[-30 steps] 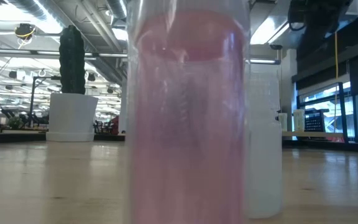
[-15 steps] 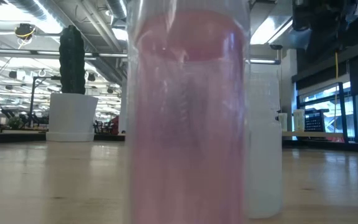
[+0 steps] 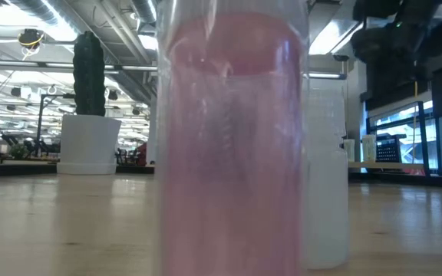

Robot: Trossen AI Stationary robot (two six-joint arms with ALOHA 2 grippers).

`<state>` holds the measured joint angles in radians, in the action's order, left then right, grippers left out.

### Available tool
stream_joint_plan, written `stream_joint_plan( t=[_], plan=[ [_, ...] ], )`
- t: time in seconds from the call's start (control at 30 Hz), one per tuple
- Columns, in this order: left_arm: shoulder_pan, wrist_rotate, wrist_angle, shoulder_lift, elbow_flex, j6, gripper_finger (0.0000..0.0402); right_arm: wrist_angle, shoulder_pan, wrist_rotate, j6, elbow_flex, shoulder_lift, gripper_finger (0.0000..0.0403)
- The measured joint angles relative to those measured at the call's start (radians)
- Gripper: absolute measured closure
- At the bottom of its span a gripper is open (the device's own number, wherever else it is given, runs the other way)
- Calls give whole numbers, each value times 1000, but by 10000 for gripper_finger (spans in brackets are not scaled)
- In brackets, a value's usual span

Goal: Pick and place medicine bottles onto shelf by color
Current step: Put the top yellow pill bottle on the shelf aligned with the other yellow pill bottle

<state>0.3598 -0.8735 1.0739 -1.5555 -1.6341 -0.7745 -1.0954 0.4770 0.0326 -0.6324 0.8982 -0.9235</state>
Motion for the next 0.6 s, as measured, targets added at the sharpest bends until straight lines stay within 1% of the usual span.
stream_joint_plan(
  t=[0.13,0.37,0.43,0.6],
  plan=[
    [-3,0,16,0,0,0,182,0,0,8,-24,0,-66,399],
    [-3,0,18,0,0,22,182,0,12,97,-78,0,-183,400],
    [-5,-2,18,0,0,25,182,0,23,105,-97,0,-211,401],
    [-28,-4,18,0,0,36,182,1,61,113,-55,0,-274,398]
  ],
)
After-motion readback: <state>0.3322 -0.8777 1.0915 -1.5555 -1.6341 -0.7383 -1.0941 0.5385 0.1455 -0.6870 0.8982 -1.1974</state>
